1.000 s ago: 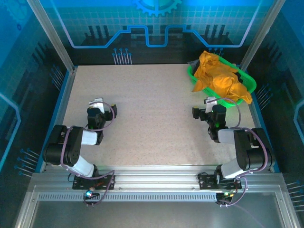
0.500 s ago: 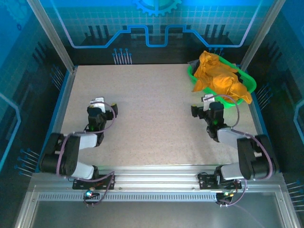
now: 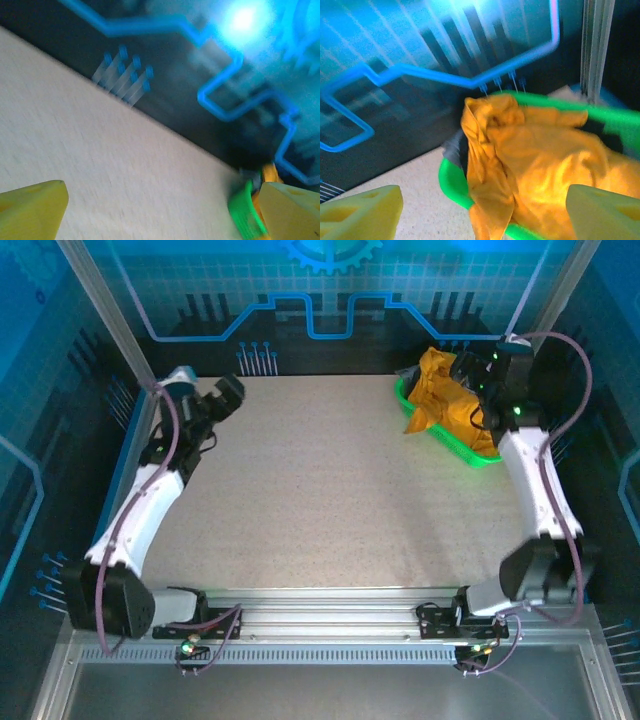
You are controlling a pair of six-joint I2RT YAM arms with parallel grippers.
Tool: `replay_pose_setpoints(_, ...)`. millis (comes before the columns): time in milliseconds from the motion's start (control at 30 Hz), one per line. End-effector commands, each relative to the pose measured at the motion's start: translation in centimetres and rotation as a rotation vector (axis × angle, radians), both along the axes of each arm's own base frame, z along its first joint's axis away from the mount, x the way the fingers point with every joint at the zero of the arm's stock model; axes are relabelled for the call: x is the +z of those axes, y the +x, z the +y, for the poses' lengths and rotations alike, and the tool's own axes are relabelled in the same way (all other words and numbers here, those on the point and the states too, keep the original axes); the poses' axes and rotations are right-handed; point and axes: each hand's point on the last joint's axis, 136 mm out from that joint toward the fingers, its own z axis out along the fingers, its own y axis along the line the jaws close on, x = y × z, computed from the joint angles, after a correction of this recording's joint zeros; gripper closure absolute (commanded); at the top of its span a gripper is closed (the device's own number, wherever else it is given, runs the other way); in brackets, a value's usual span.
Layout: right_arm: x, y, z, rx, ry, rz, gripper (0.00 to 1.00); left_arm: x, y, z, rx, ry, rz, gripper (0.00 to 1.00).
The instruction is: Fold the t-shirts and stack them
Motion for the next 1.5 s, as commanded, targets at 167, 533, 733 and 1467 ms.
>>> replay_pose_setpoints(167, -13.0, 4.8, -2.5, -0.071, 0.244, 0.434, 0.23, -1.6, -3.0, -13.7, -0.420, -0.166, 0.214, 0.09)
replay_pose_setpoints(533, -20.4, 8.3, -1.7, -0.105, 0.345, 0.559, 0.54, -3.5, -7.2, -16.4, -0.503, -0.178, 0.268, 0.34)
replay_pose_setpoints(733, -19.8, 8.5, -1.1, -0.102, 0.341, 0.541, 0.97, -3.1, -7.8, -16.1, -0.510, -0.160, 0.260, 0.46)
replay_pose_setpoints(1467, 18.7, -1.5, 12.7, 0.192, 0.018, -0.337, 1.00, -5.7, -9.3, -12.9, -0.382, -0.079, 0.359, 0.53)
